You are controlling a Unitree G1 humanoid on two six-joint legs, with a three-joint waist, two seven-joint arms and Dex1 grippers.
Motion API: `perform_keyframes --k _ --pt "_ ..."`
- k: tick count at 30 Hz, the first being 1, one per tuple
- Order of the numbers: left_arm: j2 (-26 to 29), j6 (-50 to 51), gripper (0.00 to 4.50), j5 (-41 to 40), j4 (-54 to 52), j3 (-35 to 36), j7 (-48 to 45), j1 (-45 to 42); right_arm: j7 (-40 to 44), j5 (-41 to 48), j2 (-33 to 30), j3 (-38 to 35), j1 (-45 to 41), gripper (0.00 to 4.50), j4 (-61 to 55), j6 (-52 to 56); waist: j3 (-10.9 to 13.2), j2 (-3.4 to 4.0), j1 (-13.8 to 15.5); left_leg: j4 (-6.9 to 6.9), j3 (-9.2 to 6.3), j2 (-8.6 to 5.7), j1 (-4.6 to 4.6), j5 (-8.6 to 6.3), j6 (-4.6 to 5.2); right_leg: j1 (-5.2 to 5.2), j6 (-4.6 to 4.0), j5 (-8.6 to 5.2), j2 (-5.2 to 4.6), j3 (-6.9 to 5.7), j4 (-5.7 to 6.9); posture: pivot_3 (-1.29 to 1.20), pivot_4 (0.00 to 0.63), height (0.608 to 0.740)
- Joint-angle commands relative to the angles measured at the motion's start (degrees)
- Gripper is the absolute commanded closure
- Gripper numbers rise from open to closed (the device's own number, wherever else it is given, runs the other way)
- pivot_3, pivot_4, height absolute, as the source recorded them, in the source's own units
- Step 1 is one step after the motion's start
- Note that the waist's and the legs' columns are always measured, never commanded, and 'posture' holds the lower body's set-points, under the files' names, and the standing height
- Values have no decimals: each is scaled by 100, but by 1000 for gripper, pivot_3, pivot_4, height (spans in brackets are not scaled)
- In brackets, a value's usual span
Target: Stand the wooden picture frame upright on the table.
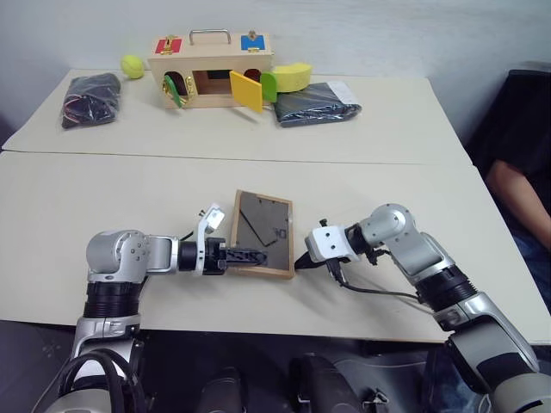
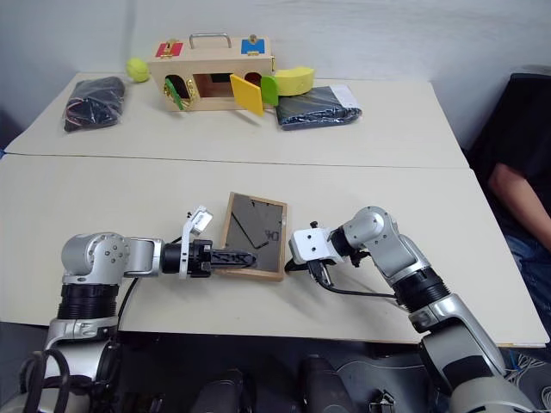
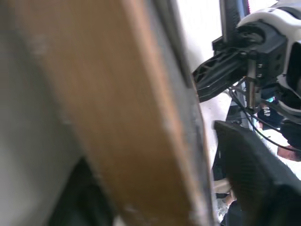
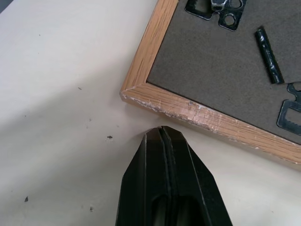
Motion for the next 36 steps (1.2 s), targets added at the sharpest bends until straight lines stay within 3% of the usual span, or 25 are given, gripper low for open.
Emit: perform_keyframes --k 1,3,7,13,14,19,25,32,36 --pt "261 89 3021 -293 -400 247 -128 69 71 429 -231 -461 62 4113 -200 554 0 0 -21 -1 0 0 0 0 -1 0 0 0 0 -1 -1 0 150 740" --pt "341 112 3258 -440 -597 306 -163 116 262 1026 -331 -790 46 3592 -540 1439 3 1 -37 -1 -1 0 0 1 -1 0 0 0 -1 -1 0 0 150 740" --pt "388 137 3258 -580 -973 348 -142 186 267 2098 -372 -1367 -174 2198 -1203 3129 4 1 -57 -4 -2 4 0 1 -4 -1 0 0 2 0 1 0 150 740" --pt "388 -23 3258 -627 -1258 211 -126 229 -213 2705 16 -1563 -626 149 -1415 4233 4 2 -50 -7 -3 2 0 2 -6 -3 -1 -1 2 0 -2 0 150 740" --pt "363 -23 3258 -649 -1271 212 -124 199 -292 2716 89 -1554 -678 12 -1375 4283 5 1 -47 -8 -3 2 -1 2 -6 -3 -1 -1 2 0 -3 0 150 740" --pt "211 223 3258 -1049 -1546 318 -187 -178 -492 2664 470 -1290 -733 0 -1374 4267 5 1 -37 -8 -3 0 -21 1 -4 -17 -1 0 0 -1 -7 0 150 740" --pt "229 140 3258 -846 -1274 119 -96 -415 -447 3182 517 -1421 -653 0 -2086 4607 5 1 -38 1 -2 0 -77 3 -6 -74 0 0 1 0 5 0 150 740" --pt "529 -169 3258 -706 -879 28 -199 -362 -468 3602 -255 -1843 -347 0 -2733 4937 6 0 -41 0 -3 -1 -75 3 -6 -73 0 0 0 0 3 0 150 740" --pt "683 -292 3258 -738 -785 -45 -275 -327 -693 2809 -753 -1798 -13 0 -2548 3951 6 -1 -40 -1 -3 -1 -74 3 -5 -71 0 0 0 1 0 0 150 740"
